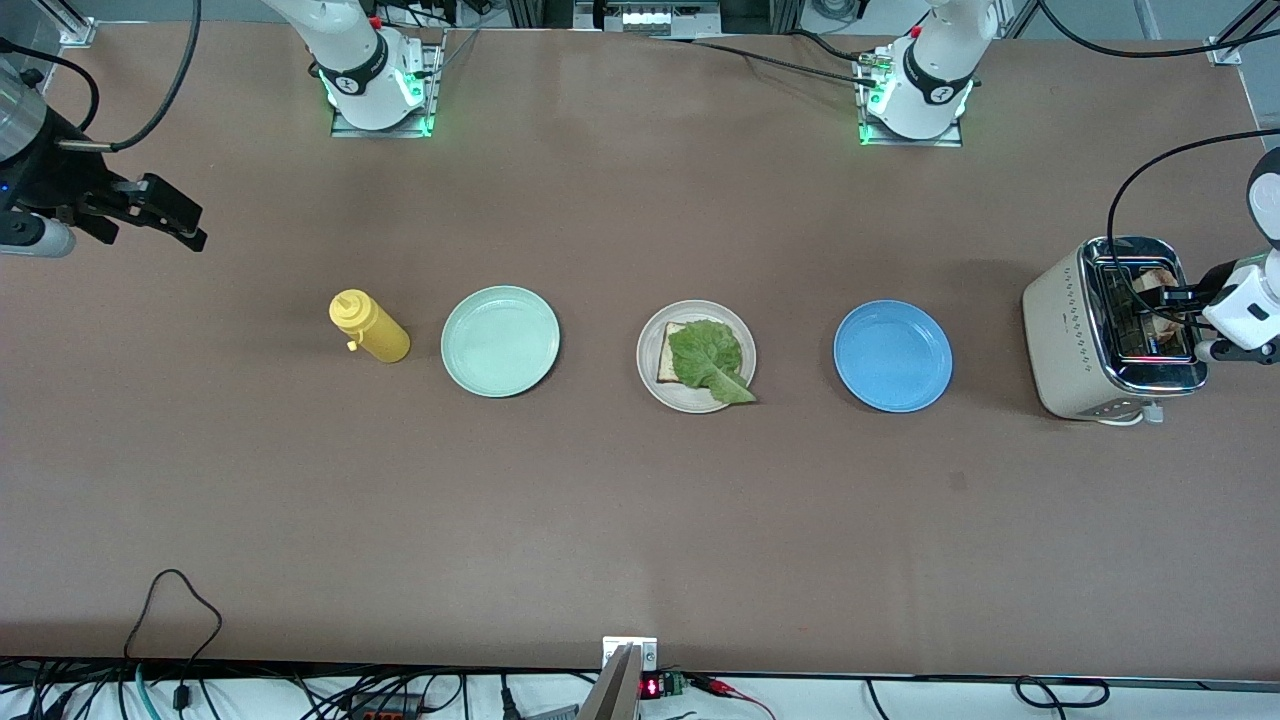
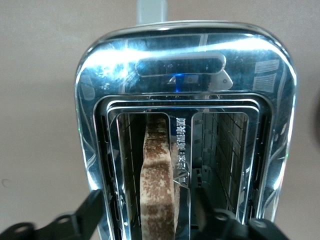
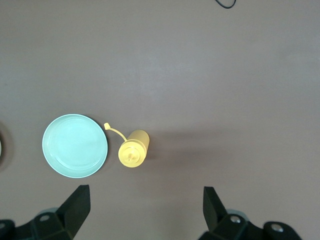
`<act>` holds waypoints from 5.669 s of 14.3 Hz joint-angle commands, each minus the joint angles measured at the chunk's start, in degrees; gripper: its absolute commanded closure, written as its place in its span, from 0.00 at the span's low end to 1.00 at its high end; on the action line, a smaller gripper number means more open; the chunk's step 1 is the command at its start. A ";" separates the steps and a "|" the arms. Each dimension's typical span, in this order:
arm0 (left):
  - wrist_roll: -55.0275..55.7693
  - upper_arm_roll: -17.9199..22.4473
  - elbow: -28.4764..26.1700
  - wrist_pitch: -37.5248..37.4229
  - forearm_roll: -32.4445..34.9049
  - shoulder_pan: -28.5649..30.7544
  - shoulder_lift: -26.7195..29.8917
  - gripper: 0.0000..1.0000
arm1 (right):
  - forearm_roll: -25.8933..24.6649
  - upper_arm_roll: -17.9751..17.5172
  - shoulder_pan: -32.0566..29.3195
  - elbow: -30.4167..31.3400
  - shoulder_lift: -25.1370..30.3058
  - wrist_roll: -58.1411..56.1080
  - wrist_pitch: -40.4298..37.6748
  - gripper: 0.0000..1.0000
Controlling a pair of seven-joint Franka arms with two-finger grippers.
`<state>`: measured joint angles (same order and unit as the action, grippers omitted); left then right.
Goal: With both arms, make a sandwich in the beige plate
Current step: 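Lower the left gripper into the toaster and grasp the bread slice, then lift the bread out of the toaster and carry it over the beige plate, then lower the bread onto the lettuce and open the left gripper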
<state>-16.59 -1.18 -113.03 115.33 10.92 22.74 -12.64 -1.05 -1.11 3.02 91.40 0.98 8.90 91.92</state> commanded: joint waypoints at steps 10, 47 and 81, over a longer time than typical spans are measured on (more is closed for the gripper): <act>-2.75 -1.20 0.53 -4.59 1.03 0.64 1.83 0.99 | -0.10 -2.75 -2.32 1.59 2.27 -0.20 0.37 0.00; 22.79 -24.75 26.56 -3.65 -46.78 -22.47 -20.14 1.00 | 0.26 -2.93 -4.25 1.42 3.85 -3.63 -0.51 0.00; -13.58 -22.82 7.03 9.65 -50.59 -19.40 -21.56 0.00 | -0.10 -3.10 -3.99 1.24 3.94 -3.63 -0.34 0.00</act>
<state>-32.90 -24.30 -105.60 125.88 -43.70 3.33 -36.85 -1.08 -4.45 -1.06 91.54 3.50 6.02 91.50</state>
